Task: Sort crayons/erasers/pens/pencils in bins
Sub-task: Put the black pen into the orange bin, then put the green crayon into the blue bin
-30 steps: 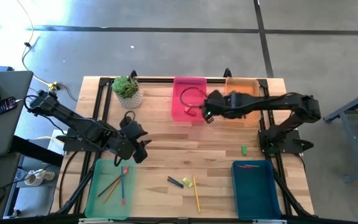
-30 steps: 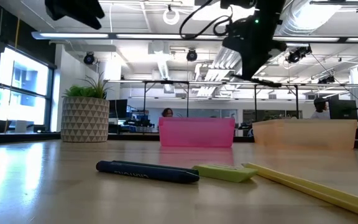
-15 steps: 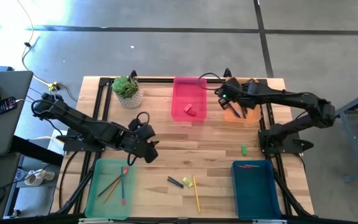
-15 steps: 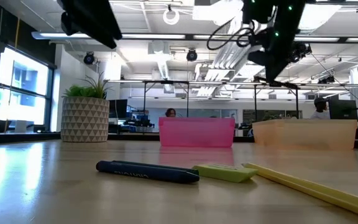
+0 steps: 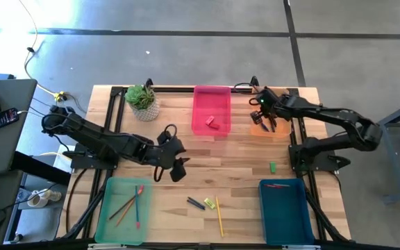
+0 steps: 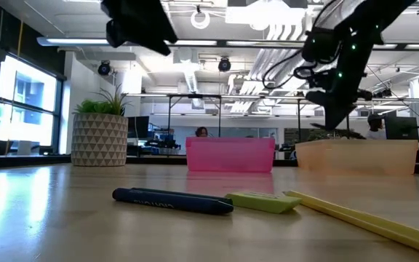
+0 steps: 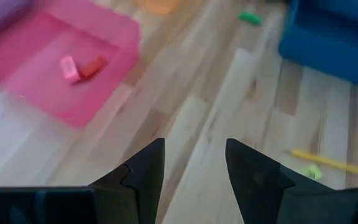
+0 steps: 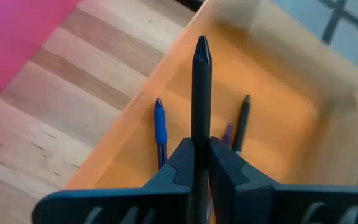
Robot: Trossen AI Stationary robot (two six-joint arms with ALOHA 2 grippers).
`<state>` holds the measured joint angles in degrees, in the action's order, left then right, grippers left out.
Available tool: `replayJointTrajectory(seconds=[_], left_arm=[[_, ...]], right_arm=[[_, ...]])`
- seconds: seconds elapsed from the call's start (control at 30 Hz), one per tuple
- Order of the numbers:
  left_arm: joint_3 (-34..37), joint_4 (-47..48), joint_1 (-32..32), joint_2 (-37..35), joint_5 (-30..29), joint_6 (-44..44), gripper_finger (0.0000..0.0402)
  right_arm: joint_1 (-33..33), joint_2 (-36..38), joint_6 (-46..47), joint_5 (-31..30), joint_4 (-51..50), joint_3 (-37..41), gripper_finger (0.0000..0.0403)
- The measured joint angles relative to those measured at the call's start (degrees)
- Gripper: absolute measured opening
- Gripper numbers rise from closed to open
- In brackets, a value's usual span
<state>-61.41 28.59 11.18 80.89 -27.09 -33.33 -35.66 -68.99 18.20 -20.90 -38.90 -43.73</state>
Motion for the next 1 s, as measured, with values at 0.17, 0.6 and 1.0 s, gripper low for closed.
replayJointTrajectory(seconds=[0.17,0.6,1.0], left_arm=[[0.07,-2.41,-0.31,0.95,5.68,2.51,0.0158],[0.05,-5.16,2.91,7.70,23.02,2.05,0.0158],[0.07,-7.25,6.39,13.08,25.31,-1.37,0.0158]], right_arm=[[-4.35,-0.01,-1.92,5.10,2.85,3.83,0.0003],[-9.55,0.05,-6.63,10.58,2.52,5.33,0.0078],[-10.34,3.74,-5.56,14.24,-0.15,2.09,0.0150]])
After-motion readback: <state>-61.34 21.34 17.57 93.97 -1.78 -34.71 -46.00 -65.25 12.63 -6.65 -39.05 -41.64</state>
